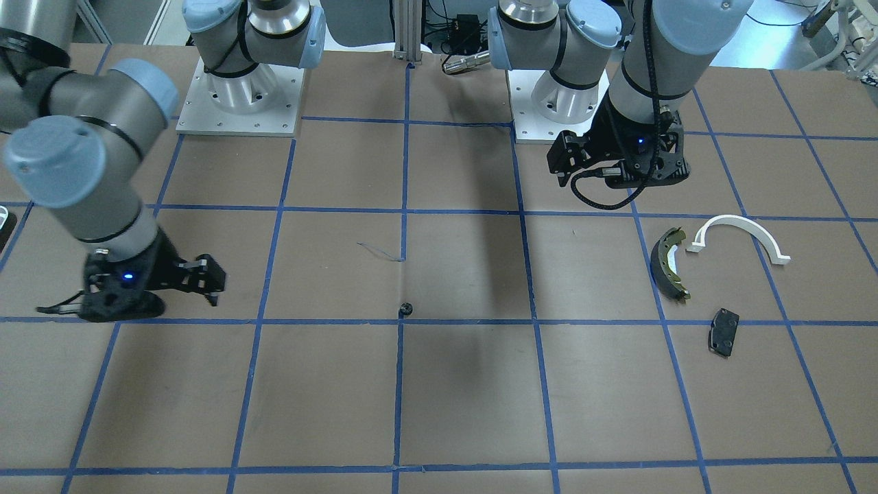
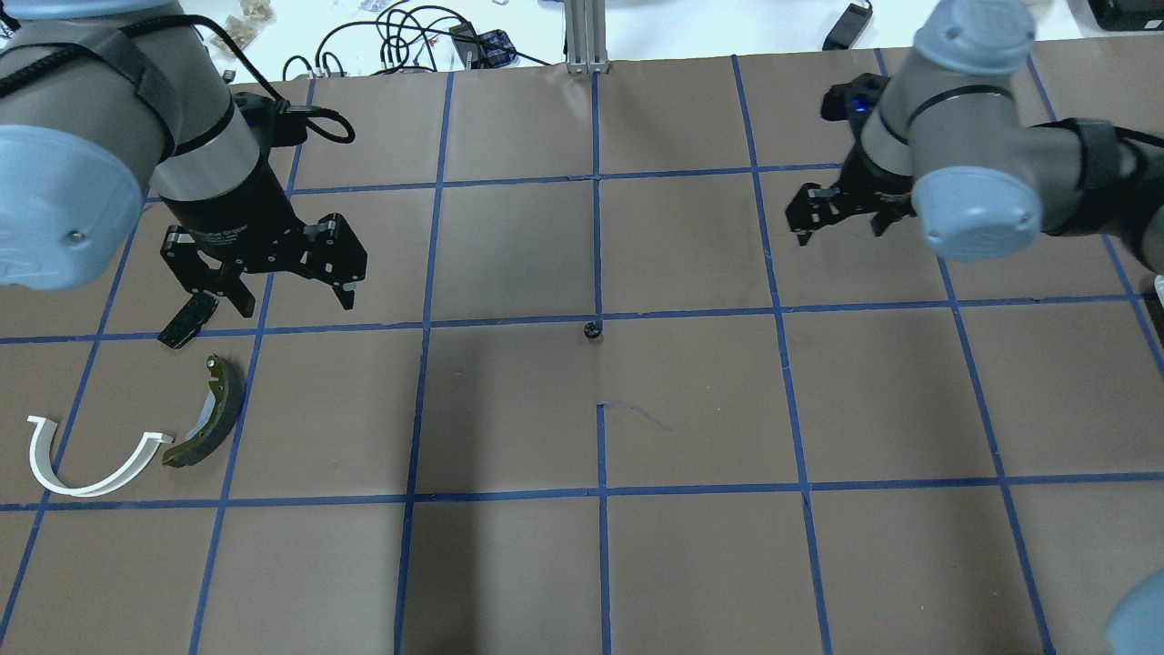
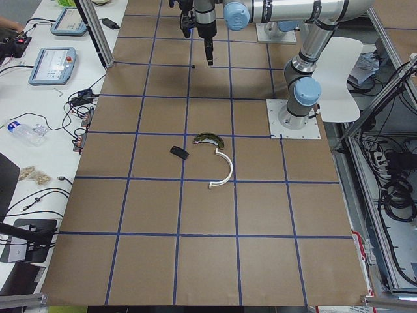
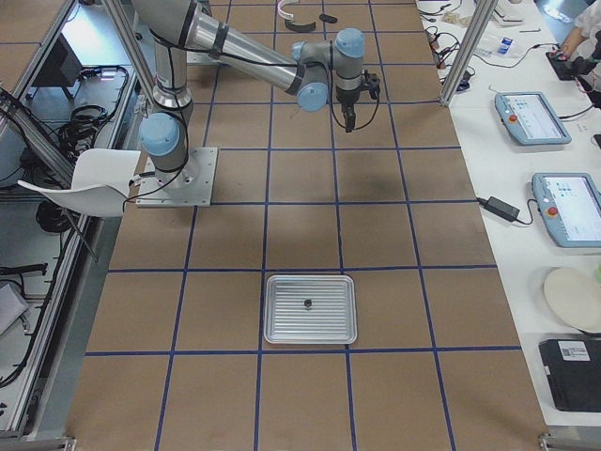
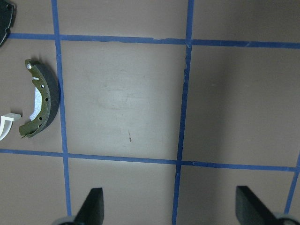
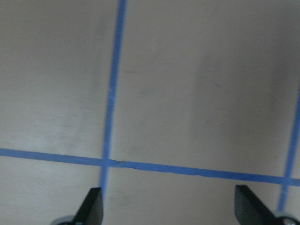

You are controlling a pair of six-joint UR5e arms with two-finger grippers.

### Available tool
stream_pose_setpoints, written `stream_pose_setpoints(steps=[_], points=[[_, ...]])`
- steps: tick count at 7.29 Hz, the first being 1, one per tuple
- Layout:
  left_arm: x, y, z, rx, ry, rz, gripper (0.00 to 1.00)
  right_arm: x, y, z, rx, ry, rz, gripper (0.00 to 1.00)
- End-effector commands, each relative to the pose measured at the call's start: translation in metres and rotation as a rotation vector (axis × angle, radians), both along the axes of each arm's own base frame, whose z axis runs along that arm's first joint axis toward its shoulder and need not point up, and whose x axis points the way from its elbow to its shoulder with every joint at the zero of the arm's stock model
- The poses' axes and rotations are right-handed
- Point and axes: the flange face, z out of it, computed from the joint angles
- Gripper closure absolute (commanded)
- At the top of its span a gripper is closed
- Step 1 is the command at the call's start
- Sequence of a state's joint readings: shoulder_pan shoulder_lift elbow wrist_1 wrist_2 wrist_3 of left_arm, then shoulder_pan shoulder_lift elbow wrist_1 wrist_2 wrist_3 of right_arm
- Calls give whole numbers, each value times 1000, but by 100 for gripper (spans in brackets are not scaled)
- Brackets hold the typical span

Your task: Place bearing gear from tray to pile

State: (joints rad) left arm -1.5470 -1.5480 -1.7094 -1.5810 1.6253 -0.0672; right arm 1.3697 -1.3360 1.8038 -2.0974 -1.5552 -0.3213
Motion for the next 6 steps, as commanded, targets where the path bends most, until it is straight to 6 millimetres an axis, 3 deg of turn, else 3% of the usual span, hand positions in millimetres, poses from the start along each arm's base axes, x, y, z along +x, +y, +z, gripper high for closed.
stream_pose_setpoints(steps=[1, 3, 6], points=[[-27, -10, -9, -63, -1, -31, 0, -151, 24, -4, 49, 30, 89, 0], [-88, -29, -44, -141, 18, -78, 0, -262, 56, -27, 118, 70, 25, 0], [-172, -51, -121, -188, 58, -153, 0, -400, 103, -85, 109, 74, 218, 0]])
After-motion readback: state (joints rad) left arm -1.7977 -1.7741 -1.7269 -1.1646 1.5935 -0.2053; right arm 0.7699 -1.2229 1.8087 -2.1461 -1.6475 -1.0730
